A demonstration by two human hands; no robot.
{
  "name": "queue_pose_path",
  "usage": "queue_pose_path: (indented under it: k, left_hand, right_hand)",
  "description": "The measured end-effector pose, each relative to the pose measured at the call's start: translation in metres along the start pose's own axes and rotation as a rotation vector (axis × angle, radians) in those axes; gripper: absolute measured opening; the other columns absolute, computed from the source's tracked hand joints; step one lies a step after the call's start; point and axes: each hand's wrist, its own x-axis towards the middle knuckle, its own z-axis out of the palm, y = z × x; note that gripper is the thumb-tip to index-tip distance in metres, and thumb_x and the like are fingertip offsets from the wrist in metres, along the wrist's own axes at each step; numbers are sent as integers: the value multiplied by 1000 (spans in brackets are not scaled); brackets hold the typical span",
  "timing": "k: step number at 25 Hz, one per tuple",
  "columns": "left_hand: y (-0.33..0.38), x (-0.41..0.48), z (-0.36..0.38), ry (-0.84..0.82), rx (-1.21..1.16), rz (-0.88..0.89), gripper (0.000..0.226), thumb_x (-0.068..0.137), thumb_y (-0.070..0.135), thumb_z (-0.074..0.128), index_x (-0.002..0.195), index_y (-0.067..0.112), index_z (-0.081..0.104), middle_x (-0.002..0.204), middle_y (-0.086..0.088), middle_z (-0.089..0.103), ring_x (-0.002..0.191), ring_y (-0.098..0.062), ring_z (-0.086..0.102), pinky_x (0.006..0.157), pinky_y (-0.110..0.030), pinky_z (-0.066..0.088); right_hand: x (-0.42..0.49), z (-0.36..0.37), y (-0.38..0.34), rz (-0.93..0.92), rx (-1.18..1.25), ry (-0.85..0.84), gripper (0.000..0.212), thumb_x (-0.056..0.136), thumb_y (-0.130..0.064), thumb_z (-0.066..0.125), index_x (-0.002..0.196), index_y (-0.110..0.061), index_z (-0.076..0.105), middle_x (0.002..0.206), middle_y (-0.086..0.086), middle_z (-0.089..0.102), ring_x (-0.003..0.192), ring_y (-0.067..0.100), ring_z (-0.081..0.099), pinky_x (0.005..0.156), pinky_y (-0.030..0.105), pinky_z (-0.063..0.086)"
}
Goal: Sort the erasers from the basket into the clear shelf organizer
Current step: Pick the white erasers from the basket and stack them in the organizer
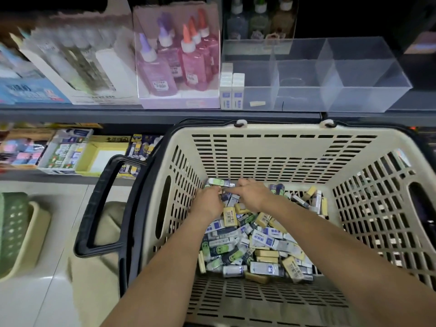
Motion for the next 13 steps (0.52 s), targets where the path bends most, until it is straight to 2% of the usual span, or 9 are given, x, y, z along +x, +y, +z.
queue_pose_path:
  k: [2,4,8,10,13]
  left_hand:
    - [0,-1,-1,8,72,14,34,89,17,51,122,15,57,117,-13,60,111,-31,51,91,-38,47]
    - [-1,-2,0,-47,86,20,28,88,21,49,113,13,60,113,-16,60,108,-32,51,87,-38,48]
    - [3,-2,0,-131,87,27,29,87,26,50,111,14,61,116,-14,57,114,-30,45,91,-39,47]
    - [10,-4,4,-122,111,73,34,87,29,50,117,17,59,121,-10,54,117,-28,45,93,-40,46]
    - [14,-3,8,-162,78,64,43,87,32,51,127,18,51,125,-9,53,119,-27,44,95,-39,44]
  right_hand:
    - [5,-6,-3,-1,-14,-10,61,91,-15,49,142,-39,26,131,8,41,119,28,41,93,38,37]
    - [2,-9,0,20,22,-19,51,90,-25,54,137,-34,36,133,7,43,123,27,42,97,40,37]
    - [-24,2,21,98,67,-41,30,89,-36,56,116,-25,51,120,5,51,118,24,44,95,36,37]
    - [-31,3,23,136,90,-14,30,89,-39,55,116,-24,53,120,5,51,117,23,45,94,36,39]
    - [-29,3,13,138,141,27,47,86,-44,59,126,-22,52,126,6,51,121,25,44,97,38,38]
